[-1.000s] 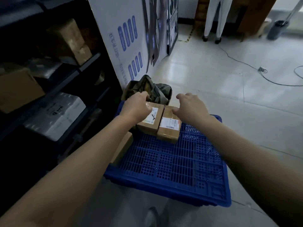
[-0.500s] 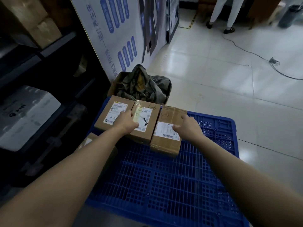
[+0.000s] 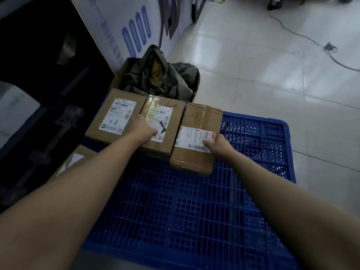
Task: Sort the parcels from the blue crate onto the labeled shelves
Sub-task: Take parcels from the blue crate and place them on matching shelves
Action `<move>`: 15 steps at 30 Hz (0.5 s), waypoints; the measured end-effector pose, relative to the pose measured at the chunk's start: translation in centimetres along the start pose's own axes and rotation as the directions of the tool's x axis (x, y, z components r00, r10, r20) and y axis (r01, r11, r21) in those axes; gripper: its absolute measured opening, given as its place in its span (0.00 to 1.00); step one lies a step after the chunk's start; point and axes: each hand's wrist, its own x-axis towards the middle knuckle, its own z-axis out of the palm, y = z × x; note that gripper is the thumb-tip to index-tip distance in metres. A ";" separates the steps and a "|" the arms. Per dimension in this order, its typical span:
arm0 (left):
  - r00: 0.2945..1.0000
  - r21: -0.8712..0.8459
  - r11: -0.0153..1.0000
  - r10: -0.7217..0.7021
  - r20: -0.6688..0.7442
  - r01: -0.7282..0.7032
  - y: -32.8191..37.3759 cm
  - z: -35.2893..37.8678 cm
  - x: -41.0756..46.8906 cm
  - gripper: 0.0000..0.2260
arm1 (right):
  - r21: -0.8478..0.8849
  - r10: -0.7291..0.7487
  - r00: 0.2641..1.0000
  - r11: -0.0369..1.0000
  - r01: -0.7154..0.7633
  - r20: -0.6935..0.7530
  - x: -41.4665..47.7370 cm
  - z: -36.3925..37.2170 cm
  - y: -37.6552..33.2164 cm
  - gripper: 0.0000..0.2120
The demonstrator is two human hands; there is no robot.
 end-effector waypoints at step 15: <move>1.000 0.143 0.989 -0.027 0.006 0.026 1.0 0.9 0.2 0.41 | 0.481 0.107 0.966 0.850 -0.212 0.237 1.9 0.0 0.8 0.21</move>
